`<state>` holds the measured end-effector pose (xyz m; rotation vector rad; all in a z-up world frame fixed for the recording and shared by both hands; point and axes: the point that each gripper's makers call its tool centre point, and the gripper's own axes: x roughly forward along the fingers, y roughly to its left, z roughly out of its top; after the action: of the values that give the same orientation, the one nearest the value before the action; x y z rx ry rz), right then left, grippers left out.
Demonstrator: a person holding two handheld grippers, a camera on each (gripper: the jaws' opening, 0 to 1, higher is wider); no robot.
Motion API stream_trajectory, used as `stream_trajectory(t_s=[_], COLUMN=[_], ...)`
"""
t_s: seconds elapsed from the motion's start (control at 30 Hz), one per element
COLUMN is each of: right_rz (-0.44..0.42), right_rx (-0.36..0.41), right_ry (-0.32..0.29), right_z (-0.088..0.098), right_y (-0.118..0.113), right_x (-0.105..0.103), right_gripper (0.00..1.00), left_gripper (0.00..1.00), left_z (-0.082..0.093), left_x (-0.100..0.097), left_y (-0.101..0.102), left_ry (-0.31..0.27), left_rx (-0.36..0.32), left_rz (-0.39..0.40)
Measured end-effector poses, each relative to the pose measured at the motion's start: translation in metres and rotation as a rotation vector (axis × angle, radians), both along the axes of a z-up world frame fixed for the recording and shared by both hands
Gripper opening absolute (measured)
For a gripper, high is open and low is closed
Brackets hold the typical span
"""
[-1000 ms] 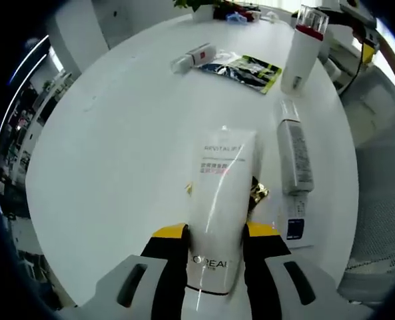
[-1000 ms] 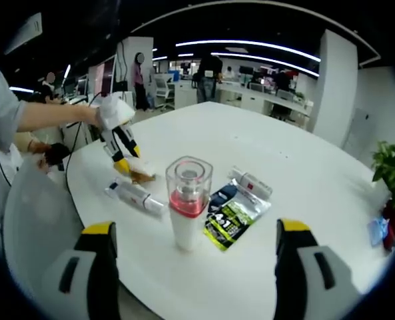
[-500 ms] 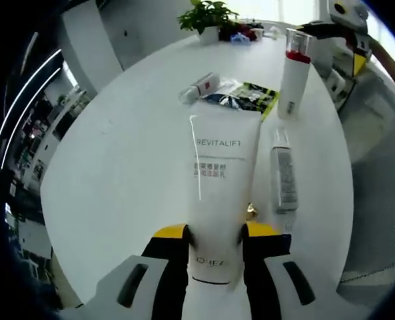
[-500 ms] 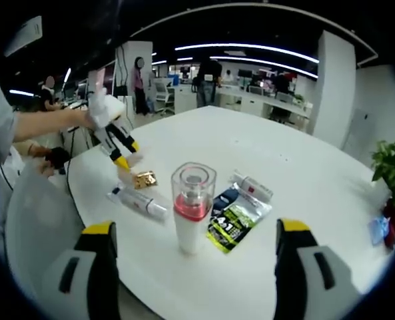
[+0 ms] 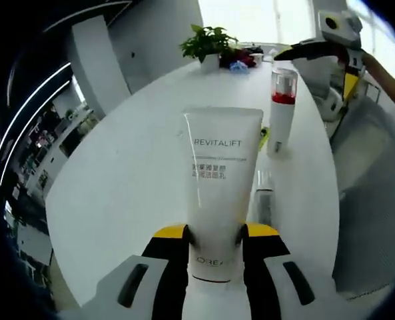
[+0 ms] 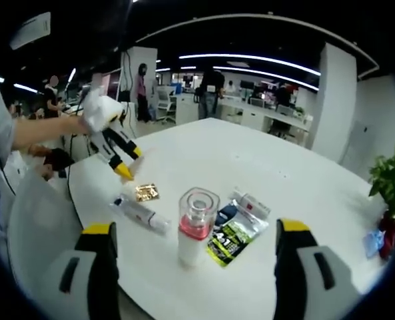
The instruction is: Arrange the skincare products in the storage area until every visible bottle or jar stands upright without overlapping.
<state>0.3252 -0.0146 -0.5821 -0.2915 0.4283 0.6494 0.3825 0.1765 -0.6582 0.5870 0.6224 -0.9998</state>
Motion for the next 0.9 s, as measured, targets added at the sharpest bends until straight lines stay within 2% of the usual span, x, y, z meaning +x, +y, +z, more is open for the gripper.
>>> stream_trajectory(t_s=[0.5, 0.77, 0.9], right_rz=[0.068, 0.142, 0.165], right_rx=[0.054, 0.099, 0.116], right_ry=[-0.066, -0.045, -0.021], right_z=[0.030, 0.035, 0.033], right_y=[0.036, 0.066, 0.077], right_x=[0.004, 0.004, 0.004], right_gripper=[0.95, 0.83, 0.73], left_gripper=[0.27, 0.27, 0.27], left_z=[0.030, 0.036, 0.039], left_x=[-0.024, -0.033, -0.036], left_y=[-0.041, -0.051, -0.053], left_ry=[-0.041, -0.043, -0.050], left_rx=[-0.113, -0.150, -0.165], left_rz=[-0.040, -0.035, -0.024])
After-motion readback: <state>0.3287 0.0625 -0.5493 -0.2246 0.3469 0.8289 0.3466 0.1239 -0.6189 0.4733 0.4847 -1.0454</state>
